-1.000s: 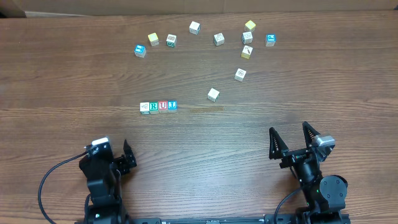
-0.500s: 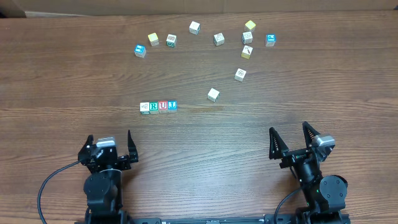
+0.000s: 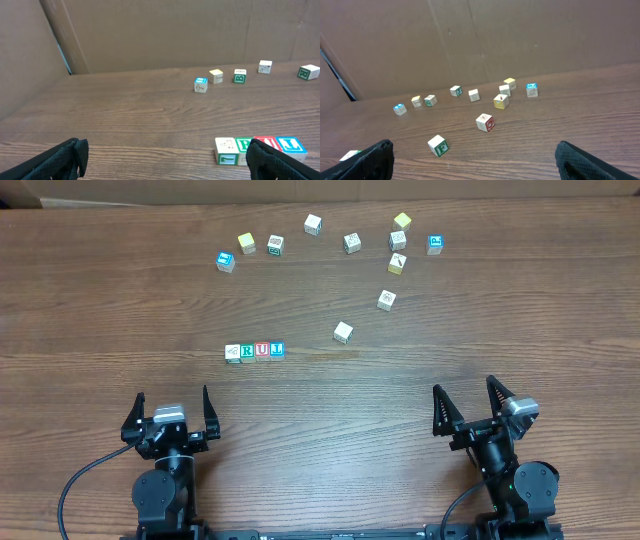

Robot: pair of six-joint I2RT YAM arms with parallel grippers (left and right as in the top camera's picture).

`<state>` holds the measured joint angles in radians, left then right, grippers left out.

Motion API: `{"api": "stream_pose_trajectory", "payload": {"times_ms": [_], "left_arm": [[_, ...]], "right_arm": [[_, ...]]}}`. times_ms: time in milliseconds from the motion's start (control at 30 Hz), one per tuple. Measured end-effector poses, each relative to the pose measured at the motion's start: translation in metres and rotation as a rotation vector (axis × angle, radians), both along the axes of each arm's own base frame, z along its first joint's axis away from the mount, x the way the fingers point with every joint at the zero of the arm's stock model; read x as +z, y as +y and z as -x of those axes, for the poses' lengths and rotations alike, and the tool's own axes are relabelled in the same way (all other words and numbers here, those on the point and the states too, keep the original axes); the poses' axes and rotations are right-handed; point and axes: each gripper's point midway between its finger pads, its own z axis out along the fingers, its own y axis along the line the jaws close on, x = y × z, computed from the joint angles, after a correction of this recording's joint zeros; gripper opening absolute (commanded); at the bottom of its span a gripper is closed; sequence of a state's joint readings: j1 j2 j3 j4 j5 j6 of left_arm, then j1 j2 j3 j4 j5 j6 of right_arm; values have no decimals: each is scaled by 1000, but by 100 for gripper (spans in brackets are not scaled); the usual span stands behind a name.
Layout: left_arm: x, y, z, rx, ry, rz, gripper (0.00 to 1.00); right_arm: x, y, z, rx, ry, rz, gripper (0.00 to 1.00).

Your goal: Form a horizontal line

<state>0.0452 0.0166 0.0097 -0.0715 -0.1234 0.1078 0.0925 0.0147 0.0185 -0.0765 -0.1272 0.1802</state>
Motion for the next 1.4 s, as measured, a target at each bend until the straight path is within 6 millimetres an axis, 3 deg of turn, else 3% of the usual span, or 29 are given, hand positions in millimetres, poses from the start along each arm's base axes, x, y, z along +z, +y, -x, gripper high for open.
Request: {"api": "stream_pose_trajectory", "payload": {"times_ms": [433,1400], "left_arm": [[1,3,1,26,-19,83,99],[1,3,1,28,-22,99,100]], "right_arm": [[0,0,0,0,0,0,100],[0,0,0,0,0,1,100]]}}
